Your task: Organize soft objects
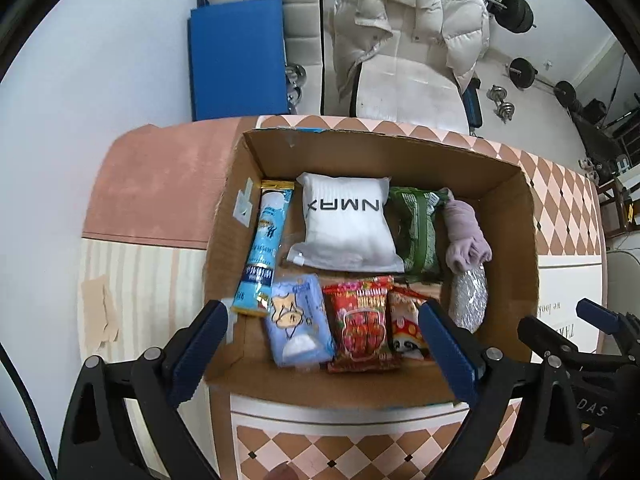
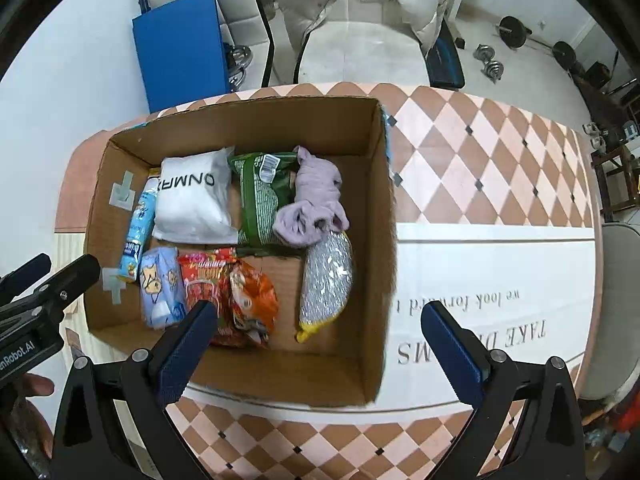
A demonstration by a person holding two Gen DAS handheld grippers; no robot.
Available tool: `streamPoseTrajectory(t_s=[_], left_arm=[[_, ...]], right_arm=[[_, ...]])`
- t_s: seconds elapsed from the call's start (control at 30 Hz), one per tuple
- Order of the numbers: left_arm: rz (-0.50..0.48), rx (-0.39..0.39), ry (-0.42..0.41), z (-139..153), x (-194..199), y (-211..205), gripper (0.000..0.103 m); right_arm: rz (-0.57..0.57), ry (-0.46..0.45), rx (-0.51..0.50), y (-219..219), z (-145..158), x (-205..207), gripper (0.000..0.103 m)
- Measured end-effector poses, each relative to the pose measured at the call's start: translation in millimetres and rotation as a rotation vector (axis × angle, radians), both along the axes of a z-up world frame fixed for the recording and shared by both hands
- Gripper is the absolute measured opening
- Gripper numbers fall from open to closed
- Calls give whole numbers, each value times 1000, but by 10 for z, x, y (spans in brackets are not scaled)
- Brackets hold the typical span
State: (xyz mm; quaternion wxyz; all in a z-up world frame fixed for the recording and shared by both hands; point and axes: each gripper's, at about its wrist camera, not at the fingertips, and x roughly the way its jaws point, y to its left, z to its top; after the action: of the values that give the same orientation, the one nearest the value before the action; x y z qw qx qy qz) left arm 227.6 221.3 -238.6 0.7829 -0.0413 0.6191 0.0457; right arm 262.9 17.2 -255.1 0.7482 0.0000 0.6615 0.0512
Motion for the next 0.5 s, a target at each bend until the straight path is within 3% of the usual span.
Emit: streamPoseTrajectory(t_s=[0.3,0.5], left_arm=[[-4,14,-73,352,-315,-139,98],[-23,20,-146,772,-553,-254,98]], right_arm=[[-9,-48,23,-71,342,-372,103],[-16,-123,45,-217,806,-648,103]])
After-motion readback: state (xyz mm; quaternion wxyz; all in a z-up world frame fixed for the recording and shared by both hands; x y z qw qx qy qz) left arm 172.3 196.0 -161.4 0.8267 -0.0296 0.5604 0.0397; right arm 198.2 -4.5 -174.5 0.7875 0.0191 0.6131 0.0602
